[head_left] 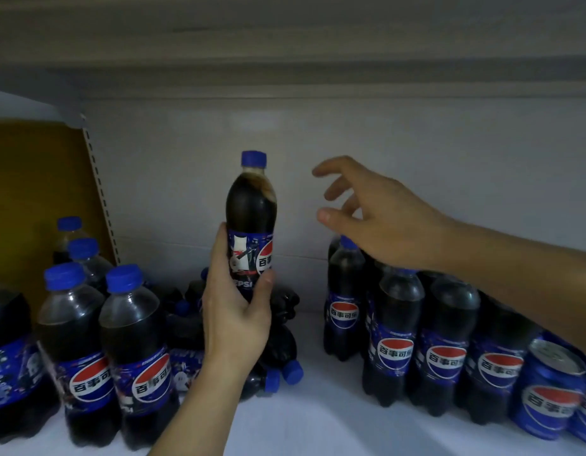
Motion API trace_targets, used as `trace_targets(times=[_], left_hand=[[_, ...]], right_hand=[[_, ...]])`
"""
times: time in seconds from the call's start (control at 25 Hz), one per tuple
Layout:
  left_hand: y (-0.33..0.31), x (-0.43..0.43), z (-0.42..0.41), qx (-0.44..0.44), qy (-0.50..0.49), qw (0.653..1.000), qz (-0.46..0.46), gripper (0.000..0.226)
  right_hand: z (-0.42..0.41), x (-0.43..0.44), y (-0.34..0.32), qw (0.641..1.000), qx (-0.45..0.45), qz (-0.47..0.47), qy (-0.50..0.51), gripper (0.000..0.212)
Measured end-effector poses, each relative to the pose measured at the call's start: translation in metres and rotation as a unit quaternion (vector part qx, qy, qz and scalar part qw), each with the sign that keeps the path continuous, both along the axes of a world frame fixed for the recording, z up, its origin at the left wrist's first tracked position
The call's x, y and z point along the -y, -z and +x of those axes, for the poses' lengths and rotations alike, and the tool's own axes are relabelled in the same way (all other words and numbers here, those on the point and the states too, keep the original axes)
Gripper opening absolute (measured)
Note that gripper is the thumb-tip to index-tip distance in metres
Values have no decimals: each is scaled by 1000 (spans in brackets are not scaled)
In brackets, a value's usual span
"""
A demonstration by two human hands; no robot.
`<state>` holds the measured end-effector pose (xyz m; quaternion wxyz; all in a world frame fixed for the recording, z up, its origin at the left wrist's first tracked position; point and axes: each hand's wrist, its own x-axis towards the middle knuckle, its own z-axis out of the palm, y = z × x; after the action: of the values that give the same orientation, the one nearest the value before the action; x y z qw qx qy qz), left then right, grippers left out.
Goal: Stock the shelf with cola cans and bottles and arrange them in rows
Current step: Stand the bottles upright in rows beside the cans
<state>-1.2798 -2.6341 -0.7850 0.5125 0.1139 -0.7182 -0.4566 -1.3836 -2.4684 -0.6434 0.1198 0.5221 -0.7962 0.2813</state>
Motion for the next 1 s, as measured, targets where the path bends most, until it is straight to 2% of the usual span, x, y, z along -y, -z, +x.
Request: trace_targets(times=[0.08, 0.12, 0.2, 0.28, 0.36, 0.48, 0.68, 0.8, 1.0], left_hand=[[-6, -17, 3, -31, 165, 985, 34, 69], [-4, -23, 3, -26, 238, 969, 52, 67], [2, -30, 3, -8, 354, 932, 80, 64], [8, -33, 0, 11, 418, 902, 107, 68], [13, -36, -2, 19, 442, 889, 120, 72], [20, -37, -9, 48, 407, 907, 97, 65], [44, -40, -22, 154, 208, 966, -21, 53], [55, -50, -29, 186, 156, 969, -47, 55], [61, -53, -33, 198, 138, 968, -64, 57]], right_hand=[[-4, 5, -15, 994, 102, -28, -22, 67], [-5, 7, -18, 988, 146, -37, -39, 67], [-8, 8, -20, 976, 202, -58, -60, 49], [-13, 3, -19, 979, 187, -63, -57, 30], [-19, -4, -18, 985, 155, -53, -55, 25], [-23, -7, -16, 992, 101, -40, -56, 21], [-29, -3, 14, 1000, 15, 12, -24, 16], [-31, -8, 31, 999, 15, 30, -10, 16], [-38, -12, 34, 999, 5, 46, 5, 17]])
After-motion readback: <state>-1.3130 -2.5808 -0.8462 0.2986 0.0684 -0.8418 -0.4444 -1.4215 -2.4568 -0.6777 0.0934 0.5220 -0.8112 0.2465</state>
